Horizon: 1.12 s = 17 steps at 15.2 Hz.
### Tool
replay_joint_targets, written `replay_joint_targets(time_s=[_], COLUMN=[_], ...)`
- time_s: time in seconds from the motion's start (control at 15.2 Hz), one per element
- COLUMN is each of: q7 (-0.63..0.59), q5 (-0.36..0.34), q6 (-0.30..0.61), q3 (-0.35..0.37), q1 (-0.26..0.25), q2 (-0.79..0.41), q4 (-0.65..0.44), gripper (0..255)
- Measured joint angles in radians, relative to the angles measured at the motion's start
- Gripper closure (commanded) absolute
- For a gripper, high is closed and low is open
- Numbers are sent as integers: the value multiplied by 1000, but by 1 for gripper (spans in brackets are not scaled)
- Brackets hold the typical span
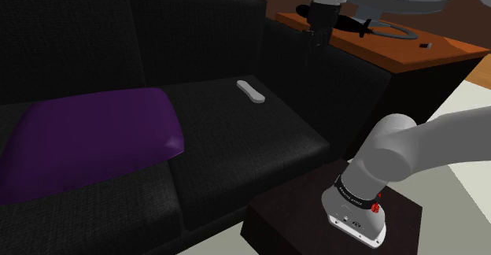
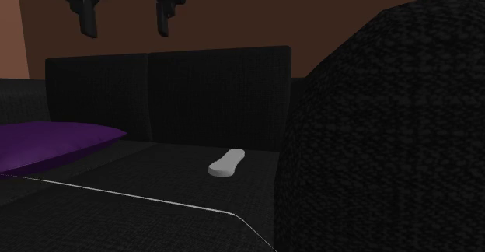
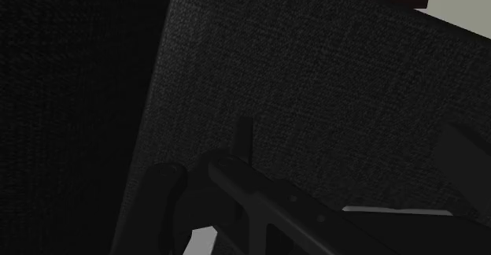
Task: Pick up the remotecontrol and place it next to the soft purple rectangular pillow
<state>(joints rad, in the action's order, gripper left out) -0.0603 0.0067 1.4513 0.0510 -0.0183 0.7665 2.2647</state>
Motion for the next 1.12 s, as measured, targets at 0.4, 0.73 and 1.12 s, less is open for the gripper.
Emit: replay_joint_targets(time_s=[0.4, 0.73, 1.12], q7=[9, 18, 36], q5=[-9, -13, -7], q6=[117, 254, 404], q3=[-28, -59, -98], q1=[20, 41, 65], q2=[-111, -240, -439], q4=[6, 11, -40], gripper=[0, 0, 0])
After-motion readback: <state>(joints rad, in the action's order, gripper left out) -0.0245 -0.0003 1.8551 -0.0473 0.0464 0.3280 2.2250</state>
